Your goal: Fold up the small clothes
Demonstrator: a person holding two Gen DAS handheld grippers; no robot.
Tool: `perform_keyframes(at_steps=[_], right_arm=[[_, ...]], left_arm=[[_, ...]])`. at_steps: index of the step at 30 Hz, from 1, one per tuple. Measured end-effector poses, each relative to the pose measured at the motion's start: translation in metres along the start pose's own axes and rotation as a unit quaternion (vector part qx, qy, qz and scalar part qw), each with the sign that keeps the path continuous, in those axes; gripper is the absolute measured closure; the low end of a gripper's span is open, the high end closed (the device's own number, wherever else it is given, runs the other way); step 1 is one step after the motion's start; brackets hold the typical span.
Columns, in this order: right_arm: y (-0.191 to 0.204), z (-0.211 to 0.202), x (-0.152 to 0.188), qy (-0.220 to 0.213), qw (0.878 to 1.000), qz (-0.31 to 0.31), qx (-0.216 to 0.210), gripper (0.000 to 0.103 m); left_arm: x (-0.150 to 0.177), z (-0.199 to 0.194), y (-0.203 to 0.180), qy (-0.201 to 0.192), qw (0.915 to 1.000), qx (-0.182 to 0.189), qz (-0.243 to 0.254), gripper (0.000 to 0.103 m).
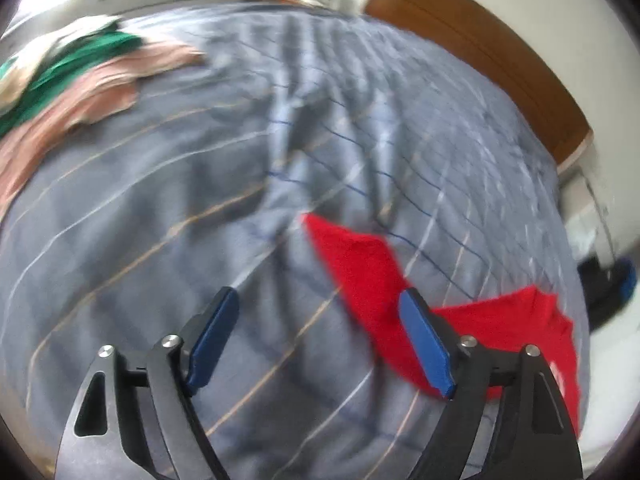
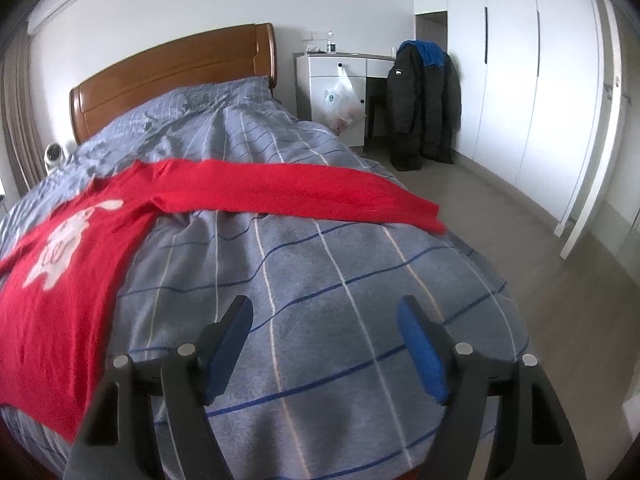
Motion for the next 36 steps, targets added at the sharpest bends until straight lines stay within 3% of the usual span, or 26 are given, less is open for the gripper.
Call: perform_keyframes(at_steps=[2, 3, 5, 7, 9, 11, 13, 16, 17, 20, 27, 28, 31, 33, 34, 36], right_arm=[[0.003, 0.002, 0.0, 0.004, 1.0, -0.006, 0.005, 0.029], [0.004, 0.002, 0.0, 0.007, 1.0, -0.009, 0.008, 0.029], [0.007, 0.003, 0.0, 0.009, 1.0, -0.013, 0.013, 0.029], [0.011, 0.004, 0.0, 0.011, 1.0, -0.02, 0.019, 0.029], [0.014, 0.006, -0.001, 0.015, 0.999, -0.027, 0.025, 0.029], [0.018, 0.007, 0.0, 0.017, 0.999, -0.037, 0.028, 0.029], [0.02, 0.004, 0.001, 0.011, 0.999, -0.044, 0.028, 0.029], [0.021, 0.002, 0.003, 0.005, 0.998, -0.049, 0.027, 0.029], [0.021, 0.002, 0.003, 0.005, 0.998, -0.049, 0.027, 0.029], [0.02, 0.004, 0.004, 0.014, 0.999, -0.043, 0.026, 0.029], [0.017, 0.003, 0.003, 0.015, 0.999, -0.04, 0.026, 0.029], [0.018, 0.002, 0.003, 0.014, 0.999, -0.043, 0.028, 0.029], [0.023, 0.002, 0.003, 0.013, 0.998, -0.054, 0.032, 0.029], [0.026, 0.001, 0.002, 0.009, 0.998, -0.06, 0.035, 0.029], [0.026, 0.001, 0.002, 0.009, 0.997, -0.062, 0.036, 0.029], [0.028, 0.001, 0.002, 0.007, 0.997, -0.066, 0.037, 0.029]], left_arm=[[-0.005, 0.007, -0.018, 0.024, 0.9977, 0.062, 0.012, 0.03], [-0.006, 0.009, -0.037, 0.042, 0.9912, 0.121, 0.035, 0.03], [-0.001, 0.015, -0.079, 0.088, 0.9728, 0.192, 0.095, 0.03], [0.009, 0.024, -0.113, 0.128, 0.9563, 0.221, 0.142, 0.03], [0.023, 0.028, -0.138, 0.14, 0.9496, 0.213, 0.182, 0.03], [0.028, 0.021, -0.139, 0.124, 0.9508, 0.212, 0.189, 0.029], [0.022, 0.01, -0.122, 0.091, 0.9587, 0.213, 0.165, 0.028], [0.004, -0.005, -0.083, 0.034, 0.9803, 0.158, 0.113, 0.024], [-0.001, -0.004, -0.075, 0.035, 0.9842, 0.134, 0.11, 0.024], [-0.002, 0.008, -0.077, 0.062, 0.9838, 0.095, 0.139, 0.025], [0.002, 0.043, -0.131, 0.081, 0.9745, 0.066, 0.199, 0.052], [0.003, 0.05, -0.139, 0.087, 0.9721, 0.053, 0.211, 0.053], [0.007, 0.077, -0.154, 0.125, 0.9652, 0.0, 0.23, 0.073], [0.006, 0.079, -0.152, 0.121, 0.9673, -0.011, 0.223, 0.086], [0.005, 0.076, -0.149, 0.112, 0.9703, -0.008, 0.214, 0.097], [0.002, 0.054, -0.137, 0.078, 0.9798, 0.016, 0.183, 0.098]])
Point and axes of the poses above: each gripper's, at about its wrist camera, not at the fingertips, and z roughly the way its jaws point, y to its left, x to its underside, the point moved 1 cm from there along z, roughly the way its jaws point, and after that the axes turned 11 degrees about y, right-handed, at the moved point
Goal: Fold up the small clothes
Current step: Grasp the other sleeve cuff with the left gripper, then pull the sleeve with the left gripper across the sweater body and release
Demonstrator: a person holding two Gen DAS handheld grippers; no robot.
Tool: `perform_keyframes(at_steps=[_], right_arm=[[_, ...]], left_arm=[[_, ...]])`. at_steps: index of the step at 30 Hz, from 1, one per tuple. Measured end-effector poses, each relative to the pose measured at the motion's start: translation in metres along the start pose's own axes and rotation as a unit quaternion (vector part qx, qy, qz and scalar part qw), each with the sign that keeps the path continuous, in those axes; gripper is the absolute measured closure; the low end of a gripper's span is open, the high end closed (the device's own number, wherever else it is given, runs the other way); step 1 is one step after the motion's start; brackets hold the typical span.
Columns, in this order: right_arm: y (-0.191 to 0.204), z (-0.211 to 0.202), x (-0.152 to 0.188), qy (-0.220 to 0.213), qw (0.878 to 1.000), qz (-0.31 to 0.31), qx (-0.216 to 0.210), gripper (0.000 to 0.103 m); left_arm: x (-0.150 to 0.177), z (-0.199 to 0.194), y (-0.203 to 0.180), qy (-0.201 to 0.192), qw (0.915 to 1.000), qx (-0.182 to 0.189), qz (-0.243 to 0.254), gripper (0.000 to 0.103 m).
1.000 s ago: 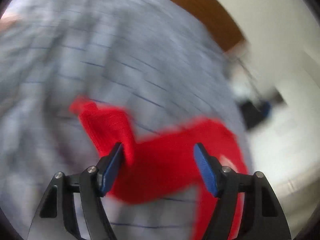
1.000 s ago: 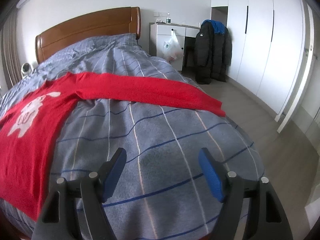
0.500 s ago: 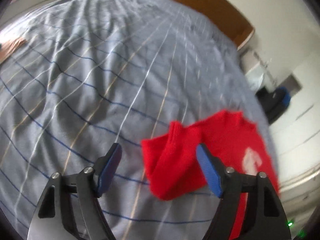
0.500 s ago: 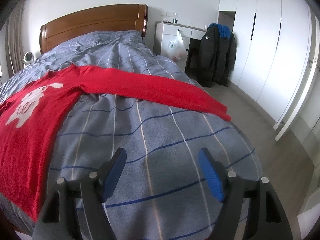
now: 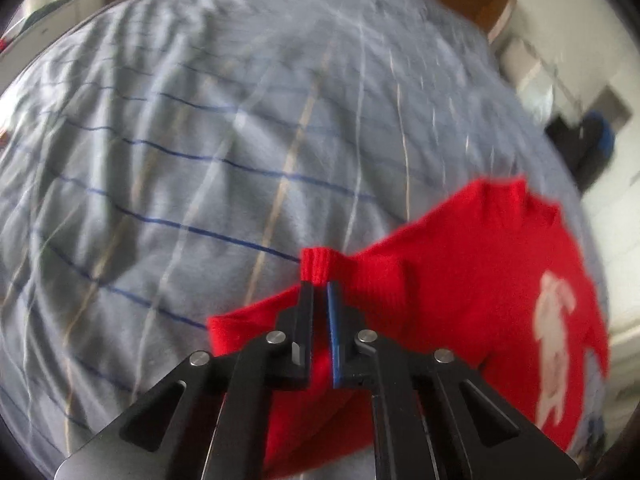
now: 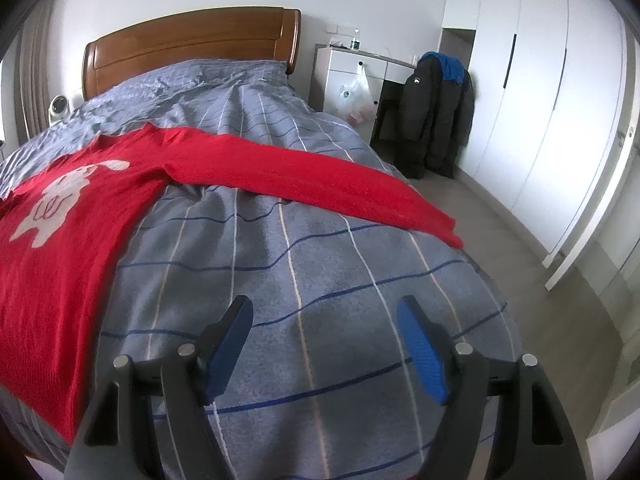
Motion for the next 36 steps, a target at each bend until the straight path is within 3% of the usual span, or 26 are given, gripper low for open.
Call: perform_keyframes(at_steps=[3, 5, 7, 9, 10, 11, 12, 13, 14, 16, 17, 21, 22, 23, 24, 25, 26, 28, 30, 31, 34, 36], right_arm=[[0.0, 0.0, 0.0, -0.001, 1.0, -0.002, 0.0, 0.029], [0.0, 0.001, 0.0, -0.002, 1.0, -0.001, -0.002, 0.029], [-0.002, 0.001, 0.0, -0.003, 1.0, 0.002, -0.004, 0.029], [-0.004, -0.001, 0.0, -0.005, 1.0, 0.007, -0.006, 0.029], [-0.006, -0.001, 0.001, -0.007, 1.0, 0.011, -0.008, 0.029], [-0.007, -0.001, 0.001, -0.008, 1.0, 0.014, -0.009, 0.029], [-0.007, -0.001, 0.001, -0.008, 1.0, 0.015, -0.009, 0.029], [-0.008, -0.001, 0.0, -0.007, 1.0, 0.016, -0.01, 0.029], [-0.008, 0.0, 0.0, -0.006, 1.0, 0.016, -0.01, 0.029], [-0.007, 0.001, 0.0, -0.004, 1.0, 0.014, -0.01, 0.029], [-0.006, 0.001, 0.0, -0.003, 1.0, 0.011, -0.009, 0.029], [-0.003, 0.0, 0.001, -0.006, 1.0, 0.005, -0.004, 0.029], [-0.002, 0.0, 0.001, -0.006, 1.0, 0.003, -0.002, 0.029], [-0.001, 0.0, 0.0, -0.007, 1.0, 0.003, -0.001, 0.029], [0.0, -0.001, 0.0, -0.007, 1.0, 0.002, 0.0, 0.029], [0.001, -0.001, 0.0, -0.007, 1.0, 0.0, 0.002, 0.029], [0.002, -0.001, 0.001, -0.007, 1.0, -0.001, 0.003, 0.029], [0.003, -0.002, 0.001, -0.008, 1.0, -0.006, 0.006, 0.029], [0.004, -0.003, 0.001, -0.009, 1.0, -0.01, 0.008, 0.029], [0.005, -0.002, 0.001, -0.009, 1.0, -0.011, 0.009, 0.029], [0.005, 0.0, 0.001, -0.005, 1.0, -0.013, 0.009, 0.029], [0.006, 0.002, 0.001, -0.002, 1.0, -0.014, 0.009, 0.029]], left_arm=[[0.019, -0.041, 0.022, -0.062, 0.9967, 0.028, -0.044, 0.099], [0.04, -0.072, 0.049, -0.1, 0.989, 0.034, -0.103, 0.099], [0.065, -0.094, 0.07, -0.13, 0.9779, -0.001, -0.163, 0.099], [0.106, -0.115, 0.099, -0.149, 0.9563, -0.051, -0.247, 0.098], [0.12, -0.118, 0.106, -0.145, 0.9517, -0.061, -0.263, 0.094], [0.133, -0.118, 0.113, -0.139, 0.9488, -0.07, -0.275, 0.076], [0.143, -0.116, 0.119, -0.132, 0.9488, -0.07, -0.278, 0.064], [0.152, -0.115, 0.124, -0.131, 0.9498, -0.068, -0.276, 0.041], [0.155, -0.114, 0.128, -0.133, 0.9501, -0.069, -0.273, 0.03], [0.159, -0.112, 0.138, -0.133, 0.9518, -0.076, -0.266, 0.025], [0.155, -0.105, 0.142, -0.12, 0.9552, -0.067, -0.262, 0.02], [0.139, -0.065, 0.155, -0.078, 0.964, -0.016, -0.254, 0.019], [0.132, -0.059, 0.154, -0.08, 0.9662, -0.011, -0.245, 0.019], [0.129, -0.057, 0.147, -0.084, 0.9692, -0.015, -0.231, 0.028], [0.125, -0.055, 0.142, -0.088, 0.9723, -0.023, -0.215, 0.048], [0.121, -0.054, 0.137, -0.083, 0.9756, -0.04, -0.2, 0.099], [0.117, -0.052, 0.133, -0.071, 0.977, -0.057, -0.193, 0.099], [0.116, -0.064, 0.14, -0.093, 0.9664, -0.088, -0.223, 0.099], [0.111, -0.076, 0.158, -0.112, 0.9542, -0.09, -0.262, 0.099], [0.11, -0.075, 0.167, -0.109, 0.952, -0.087, -0.272, 0.099], [0.106, -0.066, 0.175, -0.091, 0.9546, -0.104, -0.264, 0.099], [0.105, -0.057, 0.168, -0.084, 0.9582, -0.139, -0.236, 0.099]])
Point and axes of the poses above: each gripper's, at about its wrist camera, not at the fingertips, and z roughly the way its jaws point, y to its left, x to its underside, the point moved 1 cm from there along z, roughly the way its jaws point, and after that the axes turned 11 degrees about y, right-handed, at the moved point
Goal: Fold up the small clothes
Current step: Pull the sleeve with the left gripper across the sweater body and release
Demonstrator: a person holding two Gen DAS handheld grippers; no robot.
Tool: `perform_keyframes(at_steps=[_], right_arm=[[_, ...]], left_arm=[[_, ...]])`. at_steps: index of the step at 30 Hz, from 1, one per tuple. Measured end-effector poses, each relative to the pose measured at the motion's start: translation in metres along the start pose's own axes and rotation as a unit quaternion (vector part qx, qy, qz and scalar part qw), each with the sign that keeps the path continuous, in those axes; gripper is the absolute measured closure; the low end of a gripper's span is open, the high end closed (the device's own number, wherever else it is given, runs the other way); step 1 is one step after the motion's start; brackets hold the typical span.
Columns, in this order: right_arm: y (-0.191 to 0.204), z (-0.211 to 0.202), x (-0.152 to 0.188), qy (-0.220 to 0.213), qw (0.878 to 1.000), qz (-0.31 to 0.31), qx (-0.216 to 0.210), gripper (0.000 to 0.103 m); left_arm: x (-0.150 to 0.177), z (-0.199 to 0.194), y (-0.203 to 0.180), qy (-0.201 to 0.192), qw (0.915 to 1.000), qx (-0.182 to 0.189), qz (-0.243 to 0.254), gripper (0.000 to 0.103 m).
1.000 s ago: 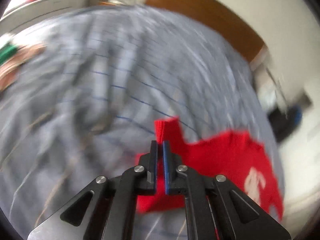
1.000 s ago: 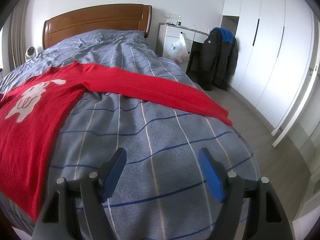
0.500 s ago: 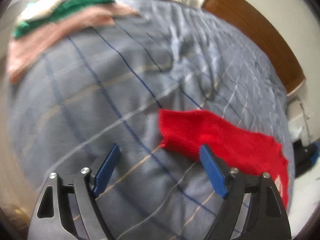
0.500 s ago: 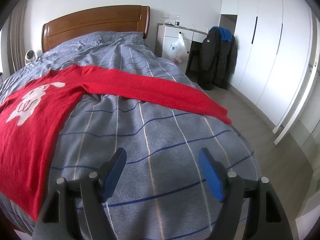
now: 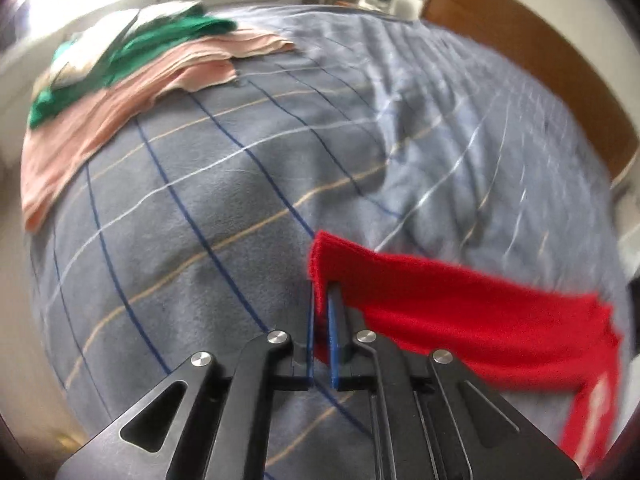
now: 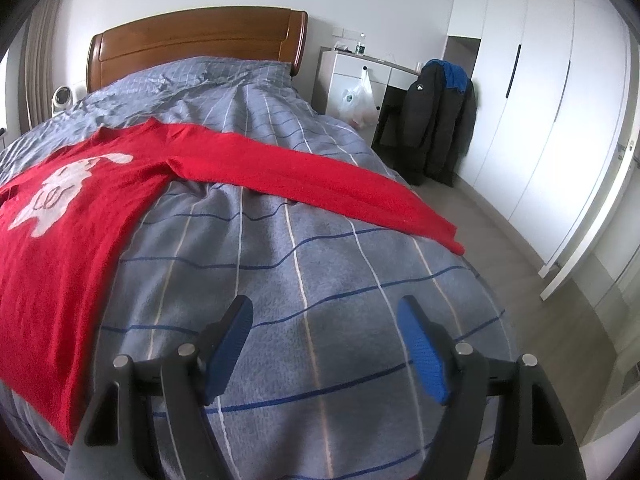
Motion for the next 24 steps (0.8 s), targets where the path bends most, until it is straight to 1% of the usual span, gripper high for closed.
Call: perform_keyframes(at_steps=[3, 6, 9, 10, 11, 13, 15, 18, 20, 23, 24], right_arm=[[-0.001, 0.001, 0.0, 0.003, 1.0, 0.002, 0.0, 0.029], [-0.002, 0.002, 0.0, 0.002, 1.0, 0.003, -0.002, 0.029], [-0.005, 0.003, 0.0, 0.002, 1.0, 0.011, -0.005, 0.029], [-0.007, 0.004, -0.001, 0.005, 1.0, 0.016, -0.007, 0.029], [-0.008, 0.006, -0.001, 0.008, 1.0, 0.021, -0.009, 0.029], [-0.009, 0.007, -0.001, 0.012, 1.0, 0.025, -0.01, 0.029], [-0.008, 0.006, -0.001, 0.011, 1.0, 0.023, -0.008, 0.029], [-0.003, 0.003, 0.0, 0.006, 1.0, 0.012, -0.002, 0.029], [0.002, 0.002, 0.0, 0.004, 1.0, 0.001, 0.001, 0.029], [0.009, 0.003, 0.0, 0.007, 1.0, -0.015, 0.003, 0.029], [0.009, 0.003, 0.0, 0.008, 1.0, -0.018, 0.004, 0.029]], left_arm=[[0.001, 0.01, -0.002, -0.001, 0.9998, -0.017, 0.009, 0.099], [0.003, 0.01, -0.005, -0.007, 0.9994, -0.031, 0.016, 0.098], [0.012, -0.004, -0.009, -0.017, 0.9982, -0.045, 0.034, 0.08], [0.016, -0.011, -0.009, -0.021, 0.9982, -0.044, 0.035, 0.063], [0.021, -0.019, -0.01, -0.027, 0.9983, -0.036, 0.037, 0.048], [0.035, -0.04, -0.01, -0.048, 0.9978, -0.007, 0.046, 0.038], [0.051, -0.056, -0.016, -0.058, 0.9958, 0.007, 0.071, 0.037], [0.069, -0.067, -0.043, -0.051, 0.989, 0.033, 0.135, 0.034], [0.075, -0.072, -0.066, -0.053, 0.9829, 0.054, 0.168, 0.022], [0.071, -0.075, -0.094, -0.073, 0.9772, 0.069, 0.187, 0.013], [0.067, -0.072, -0.102, -0.079, 0.9761, 0.07, 0.19, 0.012]])
Point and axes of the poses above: each gripper's, at about its wrist camera, not at the fingertips, and z roughly the way its jaws point, y to its left, x to its underside, the point moved 1 cm from there along z, roughly the way its jaws point, and after that the axes turned 11 degrees about y, right-handed, at the moved point
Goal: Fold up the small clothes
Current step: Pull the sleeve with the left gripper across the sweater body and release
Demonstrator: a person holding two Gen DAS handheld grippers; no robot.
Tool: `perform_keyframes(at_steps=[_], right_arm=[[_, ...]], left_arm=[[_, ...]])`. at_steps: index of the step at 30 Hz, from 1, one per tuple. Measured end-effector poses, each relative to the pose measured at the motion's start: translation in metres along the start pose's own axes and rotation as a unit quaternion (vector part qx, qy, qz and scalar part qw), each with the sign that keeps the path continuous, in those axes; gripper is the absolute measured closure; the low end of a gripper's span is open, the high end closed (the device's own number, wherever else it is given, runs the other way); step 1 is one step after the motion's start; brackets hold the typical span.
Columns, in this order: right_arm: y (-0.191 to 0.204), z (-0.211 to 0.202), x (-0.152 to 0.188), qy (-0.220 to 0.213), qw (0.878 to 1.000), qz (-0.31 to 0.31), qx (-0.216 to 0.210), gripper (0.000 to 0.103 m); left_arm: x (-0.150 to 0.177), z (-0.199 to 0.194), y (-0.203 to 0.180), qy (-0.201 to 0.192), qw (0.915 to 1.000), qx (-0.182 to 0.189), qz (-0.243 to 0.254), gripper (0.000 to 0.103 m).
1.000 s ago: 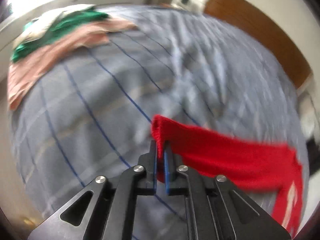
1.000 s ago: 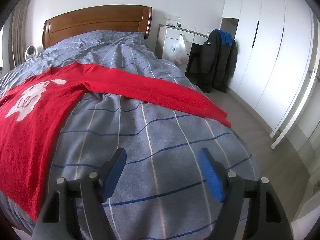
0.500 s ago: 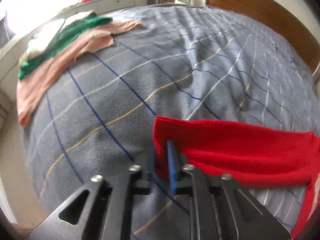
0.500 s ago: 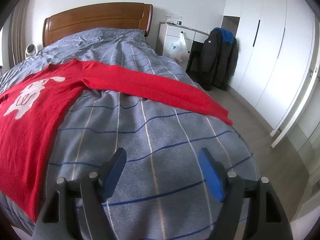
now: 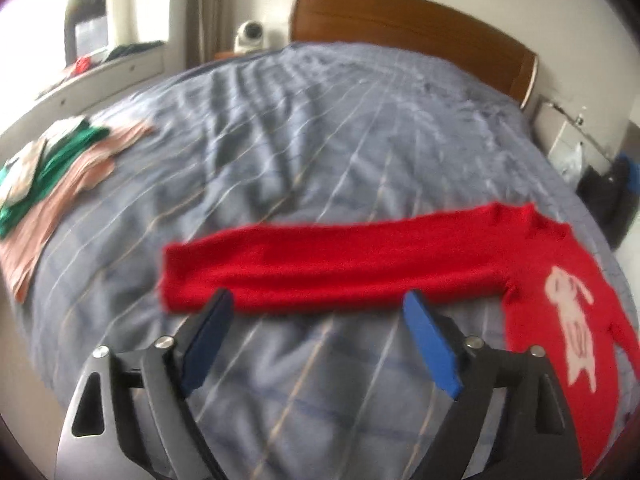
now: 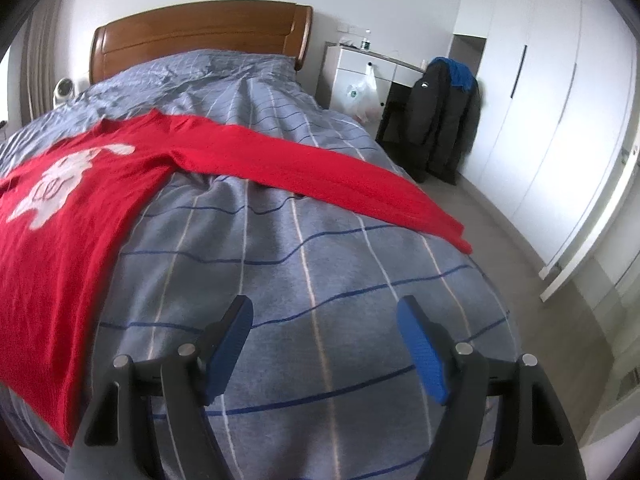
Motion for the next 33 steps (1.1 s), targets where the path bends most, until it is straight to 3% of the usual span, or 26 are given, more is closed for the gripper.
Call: perform_keyframes(at_steps=[2, 4, 6, 7, 9, 12, 14, 16, 20, 23, 27, 30, 31, 33], right_arm=[[0.002, -0.001, 0.001, -0.001, 1.0, -0.005, 0.002, 0.029], [0.002, -0.003, 0.002, -0.005, 1.0, -0.007, 0.003, 0.029], [0.001, -0.004, 0.003, -0.006, 1.0, -0.004, 0.003, 0.029], [-0.001, -0.005, 0.003, -0.007, 1.0, -0.001, 0.002, 0.029], [-0.005, -0.006, 0.004, -0.009, 1.0, 0.006, 0.0, 0.029], [-0.013, -0.007, 0.005, -0.01, 1.0, 0.021, -0.005, 0.029], [-0.018, -0.006, 0.003, -0.005, 0.999, 0.031, -0.009, 0.029], [-0.02, -0.008, -0.002, -0.007, 0.999, 0.037, -0.019, 0.029], [-0.02, -0.024, -0.022, -0.038, 0.994, 0.06, -0.08, 0.029], [-0.011, -0.022, -0.043, -0.048, 0.991, 0.074, -0.104, 0.027], [0.004, 0.008, -0.054, -0.024, 0.988, 0.091, -0.124, 0.026], [0.014, 0.049, -0.036, 0.037, 0.986, 0.103, -0.129, 0.026], [0.015, 0.055, -0.029, 0.037, 0.985, 0.106, -0.128, 0.026], [0.021, 0.052, -0.016, -0.011, 0.989, 0.089, -0.115, 0.026]], left_arm=[[-0.009, 0.016, -0.003, 0.009, 0.9999, -0.007, -0.002, 0.01], [-0.012, 0.043, 0.003, 0.048, 0.9986, -0.019, -0.012, 0.01], [-0.002, 0.07, 0.023, 0.103, 0.9919, -0.064, -0.035, 0.012], [0.003, 0.073, 0.031, 0.113, 0.9898, -0.074, -0.045, 0.012], [0.018, 0.061, 0.055, 0.101, 0.9896, -0.075, -0.069, 0.012], [0.035, 0.034, 0.076, 0.088, 0.9876, -0.105, -0.075, 0.013], [0.045, 0.018, 0.081, 0.081, 0.9887, -0.097, -0.081, 0.013], [0.054, -0.001, 0.077, 0.065, 0.9926, -0.064, -0.081, 0.013], [0.068, -0.023, 0.031, 0.04, 0.9981, 0.012, -0.044, 0.007], [0.071, -0.009, -0.009, 0.06, 0.9969, 0.05, -0.008, 0.007], [0.081, 0.024, -0.04, 0.074, 0.9961, 0.042, 0.025, 0.007], [0.094, 0.039, -0.045, 0.057, 0.9969, 0.016, 0.051, 0.005], [0.096, 0.04, -0.047, 0.052, 0.9967, 0.01, 0.062, 0.003], [0.095, 0.041, -0.047, 0.053, 0.9964, 0.011, 0.065, 0.001]])
Point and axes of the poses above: each gripper's, at about its wrist camera, not at the fingertips, and z roughly the way its jaws point, y to its left, x to its underside, the point moved 1 cm from there along z, roughly the way its jaws point, and after that the axes turned 11 degrees about y, right-handed, at the moved point
